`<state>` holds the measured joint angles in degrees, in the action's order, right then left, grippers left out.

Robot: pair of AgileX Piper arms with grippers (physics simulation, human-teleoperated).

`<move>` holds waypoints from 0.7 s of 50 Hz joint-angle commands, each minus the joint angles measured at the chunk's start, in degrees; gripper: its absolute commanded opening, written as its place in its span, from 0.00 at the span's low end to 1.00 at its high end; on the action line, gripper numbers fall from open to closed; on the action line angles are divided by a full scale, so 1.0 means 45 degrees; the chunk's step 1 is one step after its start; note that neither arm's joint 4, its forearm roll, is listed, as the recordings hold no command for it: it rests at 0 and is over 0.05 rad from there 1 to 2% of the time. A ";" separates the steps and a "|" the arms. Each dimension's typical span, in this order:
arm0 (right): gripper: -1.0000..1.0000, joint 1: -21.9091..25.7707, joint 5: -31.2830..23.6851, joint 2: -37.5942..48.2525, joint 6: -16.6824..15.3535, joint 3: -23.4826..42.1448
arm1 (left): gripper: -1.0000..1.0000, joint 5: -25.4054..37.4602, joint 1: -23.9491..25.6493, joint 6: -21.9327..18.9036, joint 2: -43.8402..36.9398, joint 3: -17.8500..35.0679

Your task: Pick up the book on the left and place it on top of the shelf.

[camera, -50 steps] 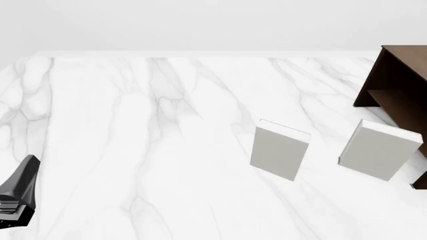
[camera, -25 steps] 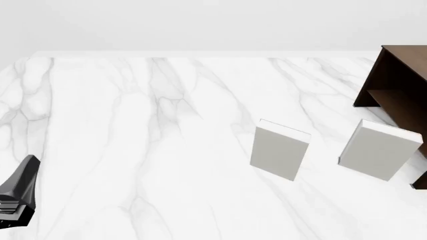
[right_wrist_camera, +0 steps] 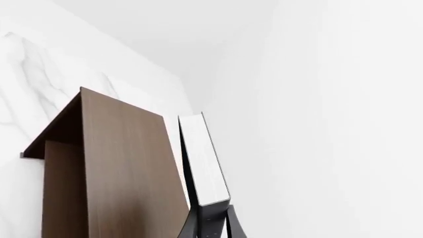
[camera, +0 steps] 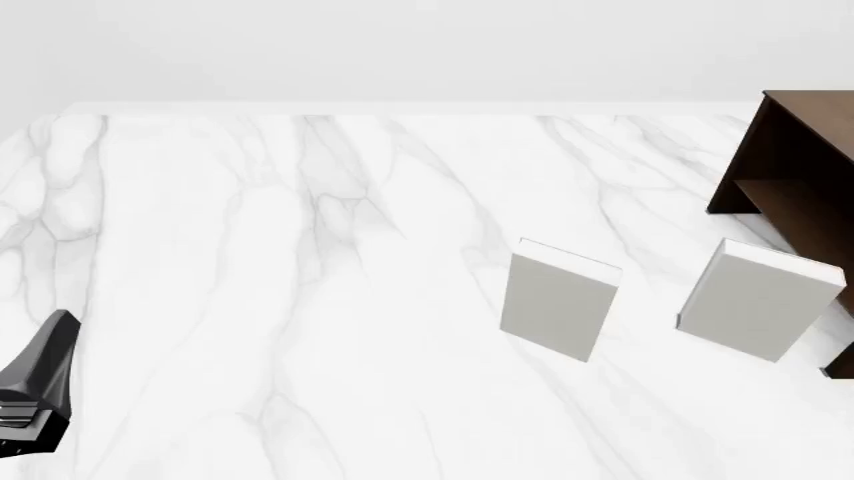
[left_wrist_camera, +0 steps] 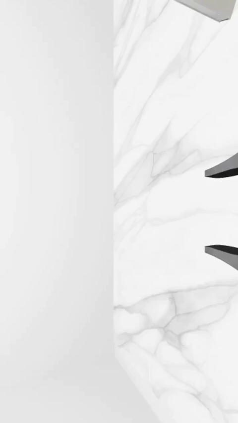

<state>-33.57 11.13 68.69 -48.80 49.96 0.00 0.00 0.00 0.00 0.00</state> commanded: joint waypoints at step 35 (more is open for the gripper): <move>0.00 -0.0210 0.1231 0.1724 -0.0025 0.0670 | 1.00 0.0000 0.0000 0.0000 0.0000 0.0000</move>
<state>-34.41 15.45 75.59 -49.39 52.07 0.00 0.00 0.00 0.00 0.00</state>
